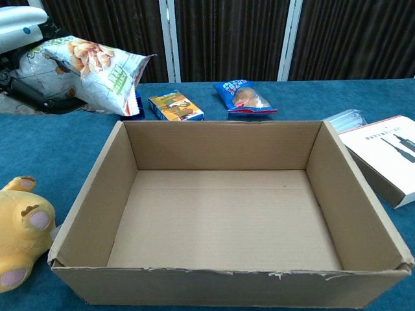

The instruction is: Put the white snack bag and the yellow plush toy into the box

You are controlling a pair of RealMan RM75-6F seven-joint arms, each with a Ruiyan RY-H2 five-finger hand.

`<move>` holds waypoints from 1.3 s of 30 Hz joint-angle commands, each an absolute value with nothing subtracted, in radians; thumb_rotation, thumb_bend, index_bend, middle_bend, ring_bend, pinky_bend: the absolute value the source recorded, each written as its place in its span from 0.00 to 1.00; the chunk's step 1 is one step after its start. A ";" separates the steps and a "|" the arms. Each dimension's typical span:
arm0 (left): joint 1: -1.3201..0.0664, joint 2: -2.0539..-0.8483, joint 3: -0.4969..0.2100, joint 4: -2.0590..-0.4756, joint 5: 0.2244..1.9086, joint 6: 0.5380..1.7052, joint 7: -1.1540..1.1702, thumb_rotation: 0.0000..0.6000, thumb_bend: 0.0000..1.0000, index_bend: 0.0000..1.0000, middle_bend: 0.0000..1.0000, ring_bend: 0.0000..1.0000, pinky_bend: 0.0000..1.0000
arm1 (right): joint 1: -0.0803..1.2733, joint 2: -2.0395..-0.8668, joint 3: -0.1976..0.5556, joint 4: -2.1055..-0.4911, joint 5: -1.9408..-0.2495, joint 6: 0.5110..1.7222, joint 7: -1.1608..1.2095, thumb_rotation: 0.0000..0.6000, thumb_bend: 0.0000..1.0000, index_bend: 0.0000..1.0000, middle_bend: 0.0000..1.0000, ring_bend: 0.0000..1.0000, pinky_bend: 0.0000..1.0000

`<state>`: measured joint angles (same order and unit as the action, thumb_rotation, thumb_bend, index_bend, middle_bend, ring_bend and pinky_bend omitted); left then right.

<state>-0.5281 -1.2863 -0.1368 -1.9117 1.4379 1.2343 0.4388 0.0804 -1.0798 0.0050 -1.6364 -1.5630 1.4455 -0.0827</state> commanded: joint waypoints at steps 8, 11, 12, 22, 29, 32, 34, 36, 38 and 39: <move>-0.553 -1.340 -0.149 -1.905 1.542 1.276 0.430 1.00 0.11 0.41 0.27 0.32 0.46 | 0.080 -1.078 0.004 -1.636 -1.568 1.448 -0.077 1.00 0.00 0.27 0.02 0.00 0.00; -0.556 -1.333 -0.141 -1.892 1.551 1.265 0.443 1.00 0.04 0.31 0.17 0.22 0.40 | 0.079 -1.077 0.003 -1.636 -1.569 1.449 -0.078 1.00 0.00 0.27 0.02 0.00 0.00; -0.557 -1.332 -0.138 -1.890 1.549 1.260 0.443 1.00 0.03 0.29 0.16 0.19 0.38 | 0.079 -1.077 0.003 -1.636 -1.570 1.449 -0.079 1.00 0.00 0.27 0.02 0.00 0.00; -0.558 -1.314 -0.127 -1.897 1.546 1.241 0.412 1.00 0.00 0.19 0.07 0.07 0.32 | 0.080 -1.077 0.003 -1.636 -1.570 1.447 -0.079 1.00 0.00 0.27 0.02 0.00 0.00; -0.541 -1.289 -0.113 -1.909 1.566 1.259 0.404 1.00 0.00 0.19 0.06 0.07 0.32 | 0.081 -1.078 0.002 -1.637 -1.571 1.445 -0.079 1.00 0.00 0.27 0.02 0.00 0.00; -0.529 -1.268 -0.097 -1.923 1.566 1.259 0.391 1.00 0.00 0.19 0.06 0.07 0.32 | 0.080 -1.078 0.002 -1.637 -1.572 1.446 -0.081 1.00 0.00 0.27 0.02 0.00 0.00; -0.519 -1.241 -0.076 -1.947 1.575 1.255 0.364 1.00 0.00 0.18 0.07 0.08 0.32 | 0.081 -1.078 0.002 -1.638 -1.571 1.445 -0.081 1.00 0.00 0.27 0.02 0.00 0.00; -0.508 -1.209 -0.051 -1.965 1.590 1.250 0.346 1.00 0.00 0.18 0.07 0.08 0.32 | 0.081 -1.078 0.002 -1.637 -1.571 1.444 -0.082 1.00 0.00 0.27 0.02 0.00 0.00; -0.491 -1.166 -0.019 -1.982 1.613 1.250 0.339 1.00 0.00 0.18 0.08 0.08 0.32 | 0.082 -1.079 0.001 -1.637 -1.570 1.442 -0.083 1.00 0.00 0.27 0.02 0.00 0.00; -0.482 -1.145 -0.002 -1.986 1.624 1.250 0.343 1.00 0.00 0.18 0.08 0.09 0.32 | 0.082 -1.079 0.001 -1.637 -1.570 1.442 -0.083 1.00 0.00 0.27 0.02 0.00 0.00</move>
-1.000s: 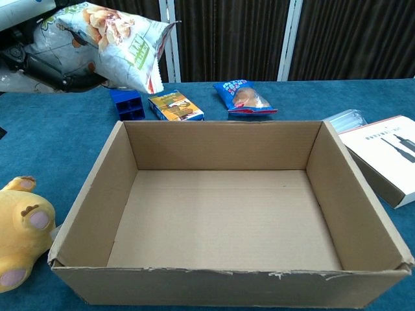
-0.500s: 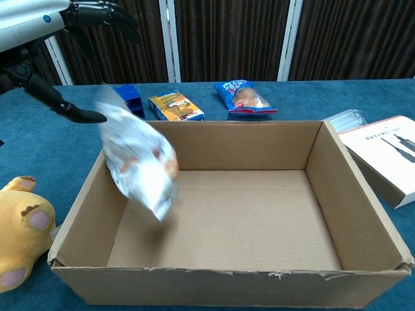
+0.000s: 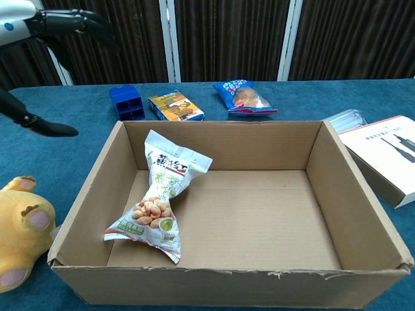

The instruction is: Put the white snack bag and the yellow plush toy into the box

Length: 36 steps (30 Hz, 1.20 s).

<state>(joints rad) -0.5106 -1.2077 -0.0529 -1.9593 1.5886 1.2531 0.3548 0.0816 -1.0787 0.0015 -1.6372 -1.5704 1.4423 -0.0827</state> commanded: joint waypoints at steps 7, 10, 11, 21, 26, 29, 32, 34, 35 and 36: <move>-0.425 -1.092 0.060 -1.972 1.623 1.264 0.380 1.00 0.01 0.18 0.08 0.09 0.32 | 0.083 -1.081 -0.001 -1.641 -1.576 1.441 -0.093 1.00 0.00 0.27 0.02 0.00 0.00; -0.405 -1.091 0.075 -1.949 1.609 1.266 0.407 1.00 0.01 0.18 0.08 0.09 0.32 | 0.082 -1.082 0.000 -1.641 -1.575 1.443 -0.094 1.00 0.00 0.27 0.02 0.00 0.00; -0.397 -1.093 0.080 -1.937 1.599 1.267 0.415 1.00 0.01 0.18 0.08 0.09 0.32 | 0.082 -1.082 0.000 -1.641 -1.575 1.444 -0.093 1.00 0.00 0.27 0.02 0.00 0.00; -0.371 -1.162 0.113 -1.829 1.504 1.187 0.377 1.00 0.01 0.17 0.06 0.09 0.32 | 0.082 -1.082 0.001 -1.641 -1.575 1.444 -0.092 1.00 0.00 0.27 0.02 0.00 0.00; -0.377 -1.208 0.131 -1.794 1.499 1.133 0.366 1.00 0.01 0.15 0.05 0.09 0.31 | 0.081 -1.081 0.000 -1.643 -1.577 1.445 -0.091 1.00 0.00 0.27 0.02 0.00 0.00; -0.382 -1.235 0.138 -1.772 1.498 1.106 0.373 1.00 0.01 0.14 0.05 0.08 0.31 | 0.081 -1.080 0.000 -1.643 -1.578 1.447 -0.088 1.00 0.00 0.27 0.02 0.00 0.00; -0.384 -1.249 0.138 -1.766 1.484 1.088 0.368 1.00 0.01 0.14 0.04 0.08 0.31 | 0.080 -1.079 0.000 -1.643 -1.578 1.448 -0.084 1.00 0.00 0.27 0.02 0.00 0.00; -0.385 -1.250 0.138 -1.768 1.479 1.080 0.365 1.00 0.01 0.14 0.04 0.08 0.31 | 0.080 -1.079 0.000 -1.642 -1.579 1.450 -0.082 1.00 0.00 0.27 0.02 0.00 0.00; -0.385 -1.248 0.138 -1.769 1.478 1.079 0.367 1.00 0.01 0.14 0.04 0.07 0.31 | 0.080 -1.079 0.000 -1.642 -1.579 1.450 -0.081 1.00 0.00 0.27 0.02 0.00 0.00; -0.385 -1.243 0.139 -1.773 1.479 1.080 0.370 1.00 0.01 0.14 0.04 0.07 0.31 | 0.080 -1.078 0.001 -1.642 -1.579 1.451 -0.079 1.00 0.00 0.27 0.02 0.00 0.00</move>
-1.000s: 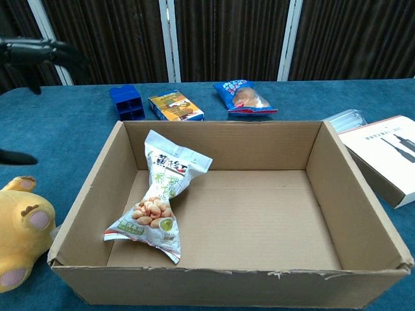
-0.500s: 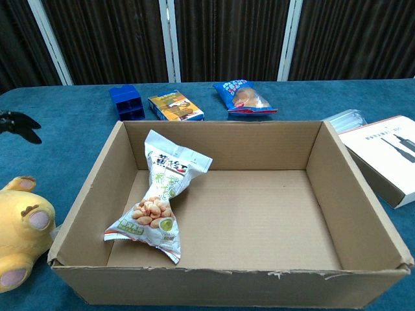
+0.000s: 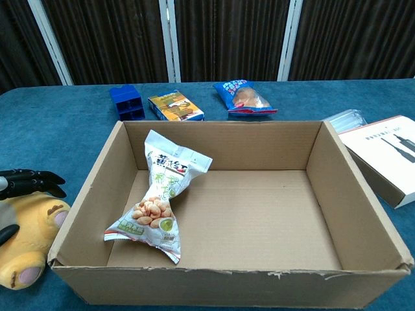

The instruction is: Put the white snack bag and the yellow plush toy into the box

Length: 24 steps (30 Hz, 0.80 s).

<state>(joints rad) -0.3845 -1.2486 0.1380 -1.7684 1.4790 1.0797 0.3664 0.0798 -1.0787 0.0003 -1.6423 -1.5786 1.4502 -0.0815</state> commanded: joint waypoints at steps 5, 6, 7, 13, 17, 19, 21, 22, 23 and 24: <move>-0.377 -1.213 0.138 -1.798 1.487 1.103 0.378 1.00 0.02 0.13 0.03 0.07 0.31 | 0.081 -1.078 -0.001 -1.640 -1.580 1.448 -0.077 1.00 0.00 0.27 0.02 0.00 0.00; -0.376 -1.207 0.138 -1.803 1.488 1.107 0.379 1.00 0.01 0.13 0.03 0.07 0.31 | 0.081 -1.078 -0.001 -1.640 -1.580 1.448 -0.078 1.00 0.00 0.27 0.02 0.00 0.00; -0.374 -1.201 0.138 -1.807 1.489 1.112 0.380 1.00 0.01 0.13 0.03 0.07 0.31 | 0.081 -1.078 -0.001 -1.640 -1.581 1.447 -0.078 1.00 0.00 0.27 0.02 0.00 0.00; -0.355 -1.138 0.122 -1.864 1.530 1.191 0.367 1.00 0.02 0.13 0.04 0.07 0.31 | 0.081 -1.080 -0.003 -1.644 -1.584 1.447 -0.086 1.00 0.00 0.27 0.02 0.00 0.00; -0.345 -1.104 0.126 -1.898 1.556 1.218 0.357 1.00 0.01 0.13 0.04 0.07 0.31 | 0.082 -1.081 -0.004 -1.644 -1.582 1.444 -0.090 1.00 0.00 0.27 0.02 0.00 0.00; -0.340 -1.086 0.132 -1.918 1.564 1.223 0.356 1.00 0.01 0.13 0.04 0.07 0.31 | 0.082 -1.081 -0.004 -1.645 -1.583 1.443 -0.090 1.00 0.00 0.27 0.02 0.00 0.00; -0.338 -1.076 0.139 -1.926 1.573 1.222 0.362 1.00 0.02 0.13 0.04 0.06 0.31 | 0.081 -1.081 -0.004 -1.645 -1.583 1.445 -0.090 1.00 0.00 0.27 0.02 0.00 0.00; -0.336 -1.070 0.146 -1.930 1.576 1.216 0.371 1.00 0.01 0.12 0.03 0.06 0.31 | 0.081 -1.081 -0.003 -1.645 -1.583 1.445 -0.090 1.00 0.00 0.27 0.02 0.00 0.00; -0.335 -1.066 0.152 -1.934 1.577 1.210 0.379 1.00 0.01 0.12 0.03 0.06 0.31 | 0.081 -1.081 -0.003 -1.646 -1.583 1.446 -0.089 1.00 0.00 0.27 0.02 0.00 0.00; -0.334 -1.063 0.159 -1.939 1.575 1.201 0.384 1.00 0.01 0.12 0.03 0.06 0.31 | 0.080 -1.081 -0.003 -1.645 -1.583 1.447 -0.088 1.00 0.00 0.27 0.02 0.00 0.00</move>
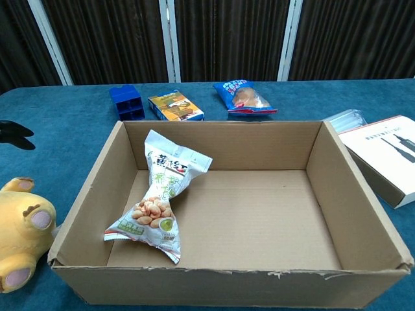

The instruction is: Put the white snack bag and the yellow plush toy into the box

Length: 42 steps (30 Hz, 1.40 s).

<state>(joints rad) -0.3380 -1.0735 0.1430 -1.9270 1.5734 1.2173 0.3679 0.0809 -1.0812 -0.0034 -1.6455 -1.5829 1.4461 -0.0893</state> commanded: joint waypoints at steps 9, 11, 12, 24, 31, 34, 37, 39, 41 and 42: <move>-0.314 -1.062 0.176 -1.936 1.521 1.172 0.412 1.00 0.01 0.12 0.02 0.06 0.31 | 0.081 -1.081 -0.003 -1.644 -1.583 1.446 -0.086 1.00 0.00 0.27 0.01 0.00 0.00; -0.310 -1.071 0.163 -1.916 1.493 1.175 0.439 1.00 0.01 0.11 0.01 0.05 0.31 | 0.081 -1.081 -0.003 -1.644 -1.583 1.446 -0.087 1.00 0.00 0.27 0.01 0.00 0.00; -0.309 -1.079 0.156 -1.907 1.478 1.175 0.451 1.00 0.01 0.11 0.00 0.04 0.31 | 0.081 -1.081 -0.003 -1.644 -1.584 1.446 -0.087 1.00 0.00 0.27 0.01 0.00 0.00; -0.328 -1.164 0.099 -1.820 1.299 1.105 0.499 1.00 0.02 0.03 0.00 0.00 0.29 | 0.082 -1.080 -0.003 -1.644 -1.582 1.444 -0.085 1.00 0.00 0.27 0.01 0.00 0.00; -0.347 -1.219 0.085 -1.764 1.280 1.058 0.459 1.00 0.04 0.04 0.00 0.03 0.30 | 0.081 -1.080 -0.004 -1.644 -1.586 1.447 -0.081 1.00 0.00 0.27 0.01 0.00 0.00; -0.356 -1.240 0.077 -1.735 1.280 1.044 0.440 1.00 0.12 0.21 0.10 0.17 0.37 | 0.082 -1.079 -0.005 -1.645 -1.589 1.447 -0.075 1.00 0.00 0.27 0.01 0.00 0.00; -0.360 -1.262 0.068 -1.708 1.286 1.054 0.448 1.00 0.30 0.43 0.28 0.36 0.45 | 0.081 -1.078 -0.005 -1.642 -1.588 1.448 -0.070 1.00 0.00 0.27 0.01 0.00 0.00; -0.358 -1.272 0.063 -1.704 1.284 1.068 0.463 1.00 0.45 0.57 0.42 0.48 0.51 | 0.082 -1.078 -0.004 -1.641 -1.588 1.447 -0.067 1.00 0.00 0.27 0.01 0.00 0.00; -0.355 -1.277 0.058 -1.706 1.285 1.084 0.473 1.00 0.55 0.62 0.47 0.56 0.61 | 0.082 -1.077 -0.004 -1.640 -1.589 1.448 -0.065 1.00 0.00 0.27 0.01 0.00 0.00; -0.351 -1.279 0.055 -1.710 1.288 1.098 0.479 1.00 0.58 0.64 0.48 0.59 0.65 | 0.081 -1.077 -0.004 -1.640 -1.589 1.449 -0.064 1.00 0.00 0.27 0.01 0.00 0.00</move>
